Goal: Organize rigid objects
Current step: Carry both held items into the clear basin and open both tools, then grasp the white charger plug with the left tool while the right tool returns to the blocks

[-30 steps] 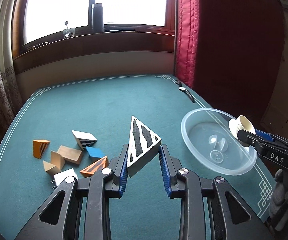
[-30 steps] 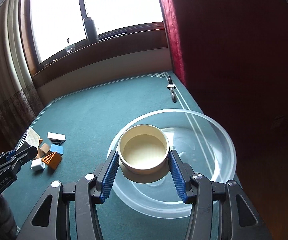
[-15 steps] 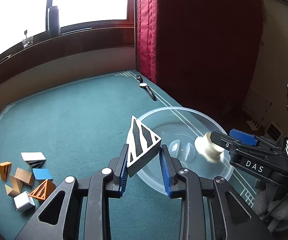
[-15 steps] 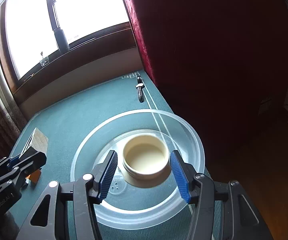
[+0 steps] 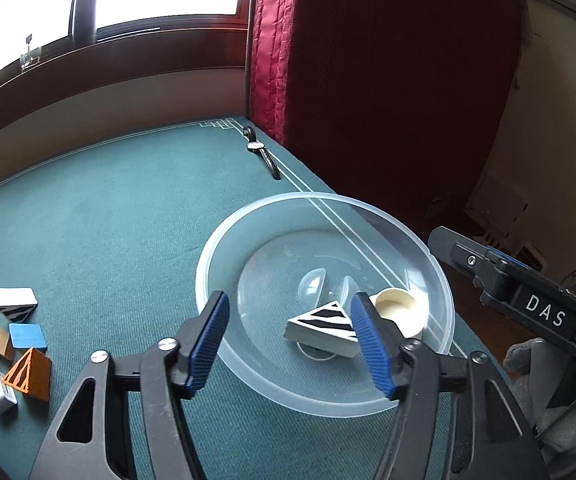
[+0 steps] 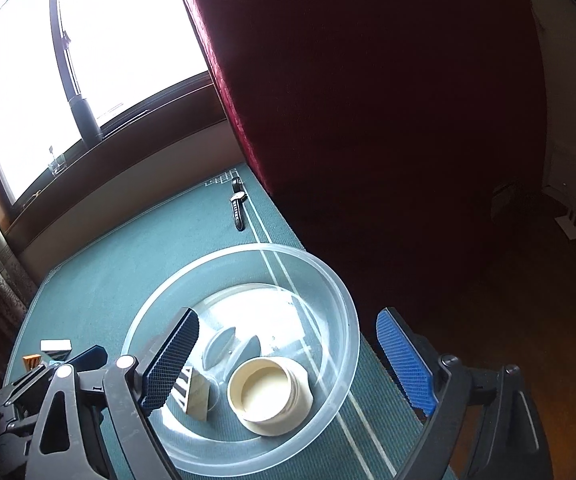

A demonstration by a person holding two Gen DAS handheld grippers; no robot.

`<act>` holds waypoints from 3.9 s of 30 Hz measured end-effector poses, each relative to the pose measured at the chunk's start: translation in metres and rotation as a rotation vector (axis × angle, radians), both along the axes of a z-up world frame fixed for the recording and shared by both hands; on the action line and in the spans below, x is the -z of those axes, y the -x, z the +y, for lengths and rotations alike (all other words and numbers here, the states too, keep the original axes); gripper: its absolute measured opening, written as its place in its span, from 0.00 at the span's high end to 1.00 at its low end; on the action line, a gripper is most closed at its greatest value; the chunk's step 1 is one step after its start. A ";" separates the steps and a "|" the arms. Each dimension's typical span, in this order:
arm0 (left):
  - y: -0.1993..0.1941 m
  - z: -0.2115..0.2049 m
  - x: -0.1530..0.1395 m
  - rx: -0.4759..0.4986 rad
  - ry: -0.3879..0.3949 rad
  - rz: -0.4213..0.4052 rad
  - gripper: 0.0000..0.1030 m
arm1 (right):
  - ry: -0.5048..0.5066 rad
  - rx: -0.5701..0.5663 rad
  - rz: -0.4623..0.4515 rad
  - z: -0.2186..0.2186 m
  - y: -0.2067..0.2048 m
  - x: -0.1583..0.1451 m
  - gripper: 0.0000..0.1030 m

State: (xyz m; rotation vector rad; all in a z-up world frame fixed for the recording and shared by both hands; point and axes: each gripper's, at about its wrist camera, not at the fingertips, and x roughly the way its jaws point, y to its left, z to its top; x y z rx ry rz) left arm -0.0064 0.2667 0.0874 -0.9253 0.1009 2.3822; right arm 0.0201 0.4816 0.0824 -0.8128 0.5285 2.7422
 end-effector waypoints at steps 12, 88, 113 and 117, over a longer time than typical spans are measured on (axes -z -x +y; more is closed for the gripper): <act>-0.010 -0.042 -0.001 -0.144 0.046 0.071 0.19 | 0.007 -0.024 0.061 -0.014 -0.007 0.000 0.03; 0.030 -0.249 0.054 -0.666 0.128 -0.129 0.16 | -0.264 -0.572 -0.042 -0.184 -0.009 0.029 0.00; 0.032 -0.246 0.064 -0.631 0.082 -0.137 0.39 | -0.201 -0.663 -0.137 -0.213 0.017 0.047 0.01; 0.027 -0.242 0.058 -0.617 0.090 -0.113 0.39 | -0.189 -0.678 -0.145 -0.217 0.020 0.048 0.01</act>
